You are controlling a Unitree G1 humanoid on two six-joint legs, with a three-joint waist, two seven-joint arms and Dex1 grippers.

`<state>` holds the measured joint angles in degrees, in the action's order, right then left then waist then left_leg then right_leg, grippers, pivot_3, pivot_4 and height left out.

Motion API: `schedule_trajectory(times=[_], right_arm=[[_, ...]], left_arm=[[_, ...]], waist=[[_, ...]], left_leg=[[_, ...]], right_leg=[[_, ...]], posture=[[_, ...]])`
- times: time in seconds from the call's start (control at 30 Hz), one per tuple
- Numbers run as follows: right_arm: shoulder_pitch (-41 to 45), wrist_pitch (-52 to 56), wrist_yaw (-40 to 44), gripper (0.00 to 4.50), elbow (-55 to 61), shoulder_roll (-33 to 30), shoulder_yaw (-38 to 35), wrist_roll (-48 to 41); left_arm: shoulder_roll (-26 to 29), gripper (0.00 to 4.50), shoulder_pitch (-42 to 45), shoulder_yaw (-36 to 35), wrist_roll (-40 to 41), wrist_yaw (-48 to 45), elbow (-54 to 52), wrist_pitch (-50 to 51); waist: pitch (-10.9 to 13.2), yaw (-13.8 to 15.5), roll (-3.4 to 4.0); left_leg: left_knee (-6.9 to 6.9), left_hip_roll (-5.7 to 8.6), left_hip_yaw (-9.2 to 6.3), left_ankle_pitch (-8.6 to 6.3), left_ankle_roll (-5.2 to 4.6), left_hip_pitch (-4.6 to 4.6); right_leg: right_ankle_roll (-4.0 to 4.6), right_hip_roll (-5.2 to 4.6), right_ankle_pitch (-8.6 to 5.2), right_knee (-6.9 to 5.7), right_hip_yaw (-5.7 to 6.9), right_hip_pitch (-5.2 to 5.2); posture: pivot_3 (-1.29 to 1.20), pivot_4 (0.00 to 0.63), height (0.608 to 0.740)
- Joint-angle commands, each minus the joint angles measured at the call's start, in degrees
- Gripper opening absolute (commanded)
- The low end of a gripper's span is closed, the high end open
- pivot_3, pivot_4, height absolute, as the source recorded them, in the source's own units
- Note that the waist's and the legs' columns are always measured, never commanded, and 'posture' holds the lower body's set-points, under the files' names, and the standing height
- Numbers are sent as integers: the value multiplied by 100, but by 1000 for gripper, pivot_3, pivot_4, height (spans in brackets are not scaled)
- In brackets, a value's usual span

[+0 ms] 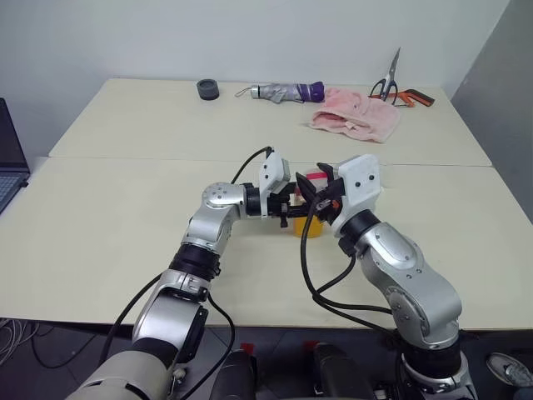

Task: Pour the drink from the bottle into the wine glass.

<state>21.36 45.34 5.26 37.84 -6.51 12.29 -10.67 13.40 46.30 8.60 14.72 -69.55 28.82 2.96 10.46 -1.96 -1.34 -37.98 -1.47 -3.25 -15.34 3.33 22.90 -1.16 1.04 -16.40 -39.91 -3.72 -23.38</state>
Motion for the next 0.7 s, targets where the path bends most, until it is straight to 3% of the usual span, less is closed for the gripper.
schedule_trajectory(times=[0.03,0.23,0.33,0.47,0.67,0.7], right_arm=[[48,-661,1229,1876,-307,-489,-106,-466],[1186,-1490,4545,1876,-2038,-2265,-460,-1376],[1992,-1580,5301,1876,-3069,-2509,-531,-1563],[2274,-1541,5754,1876,-3477,-2638,-525,-1649],[1800,-1444,5071,3945,-2714,-2455,-981,-1845],[1645,-1359,4867,3945,-2436,-2412,-1105,-1921]], left_arm=[[61,1799,195,-52,92,-186,-212,-106],[240,1797,311,-69,173,-575,-251,-5],[259,1796,344,-87,170,-624,-254,-10],[267,1786,313,-90,169,-585,-323,-4],[313,1785,161,-128,175,-427,-485,62],[320,1784,138,-126,173,-410,-502,65]], waist=[[0,-1,0],[3,-3,3],[3,-32,2],[3,-33,2],[3,4,2],[3,12,2]], left_leg=[[0,0,0,0,0,0],[-4,6,0,-1,-2,-3],[-1,1,0,-1,-3,-7],[3,-2,-3,-2,-3,-5],[0,-1,-1,-2,-4,3],[0,-1,-2,-2,-4,3]], right_leg=[[0,0,0,1,0,0],[0,-2,1,3,5,7],[1,4,1,2,6,7],[2,4,0,3,8,7],[2,-15,1,5,5,3],[2,-15,0,4,5,3]], posture=[[0,150,740],[0,150,740],[0,150,740],[0,150,740],[0,150,740],[0,150,740]])
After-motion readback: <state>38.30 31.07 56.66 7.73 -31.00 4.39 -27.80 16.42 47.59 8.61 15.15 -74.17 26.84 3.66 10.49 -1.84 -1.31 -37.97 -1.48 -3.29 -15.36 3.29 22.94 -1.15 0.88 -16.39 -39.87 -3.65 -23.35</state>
